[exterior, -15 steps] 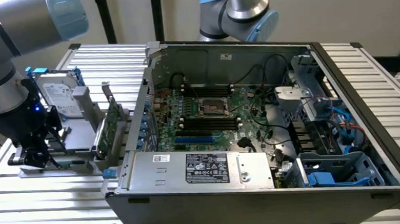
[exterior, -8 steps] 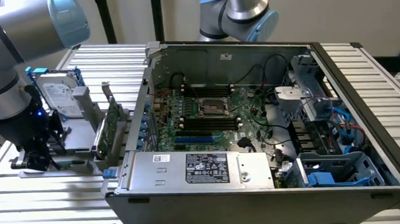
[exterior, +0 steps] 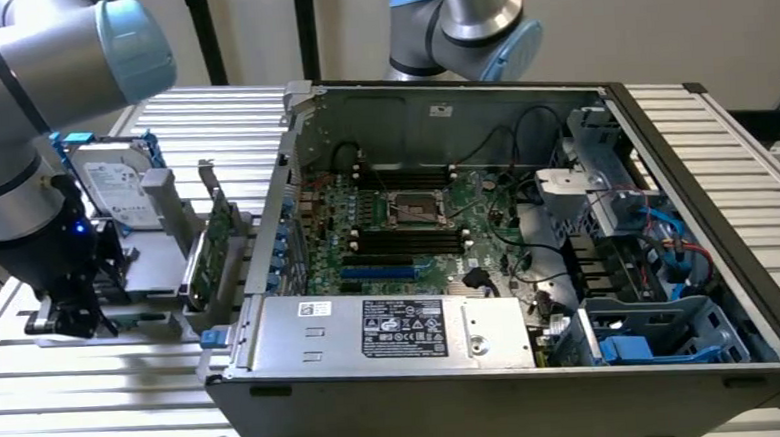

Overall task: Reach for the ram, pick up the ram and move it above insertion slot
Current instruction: 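Pick up the ram and move it above insertion slot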

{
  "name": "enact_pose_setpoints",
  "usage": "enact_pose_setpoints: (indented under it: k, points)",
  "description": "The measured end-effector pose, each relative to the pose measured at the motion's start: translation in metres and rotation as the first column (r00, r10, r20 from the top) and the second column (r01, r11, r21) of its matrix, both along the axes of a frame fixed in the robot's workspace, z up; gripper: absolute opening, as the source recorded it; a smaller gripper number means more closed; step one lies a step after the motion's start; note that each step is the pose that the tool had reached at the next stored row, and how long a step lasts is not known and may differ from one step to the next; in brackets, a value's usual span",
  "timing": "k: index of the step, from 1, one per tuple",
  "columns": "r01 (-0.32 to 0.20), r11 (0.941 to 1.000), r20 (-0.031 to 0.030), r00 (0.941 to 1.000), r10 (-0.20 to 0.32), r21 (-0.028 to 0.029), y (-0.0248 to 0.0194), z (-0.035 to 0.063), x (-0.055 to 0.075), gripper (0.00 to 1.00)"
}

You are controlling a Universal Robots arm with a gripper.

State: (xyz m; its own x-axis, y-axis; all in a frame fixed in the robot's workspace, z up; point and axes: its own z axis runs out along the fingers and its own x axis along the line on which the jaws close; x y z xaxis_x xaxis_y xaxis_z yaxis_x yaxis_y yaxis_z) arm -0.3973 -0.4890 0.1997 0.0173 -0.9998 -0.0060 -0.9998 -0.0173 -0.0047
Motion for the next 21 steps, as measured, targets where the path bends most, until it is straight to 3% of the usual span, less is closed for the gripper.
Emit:
enact_pose_setpoints:
  k: [7,9,10,14,21]
  points:
    - [0.000,1.0000,-0.0012,1.0000,0.000,-0.0002,0.0002,-0.0031,-0.0005,0.46]
    - [0.000,1.0000,-0.0011,1.0000,0.000,-0.0002,0.0002,-0.0032,-0.0005,0.33]
    - [0.000,1.0000,-0.0011,1.0000,0.000,-0.0002,0.0002,-0.0032,-0.0005,0.33]
    - [0.000,1.0000,-0.0011,1.0000,0.000,-0.0002,0.0002,-0.0032,-0.0005,0.15]
    - [0.000,1.0000,-0.0011,1.0000,0.000,-0.0001,0.0002,-0.0032,-0.0005,0.14]
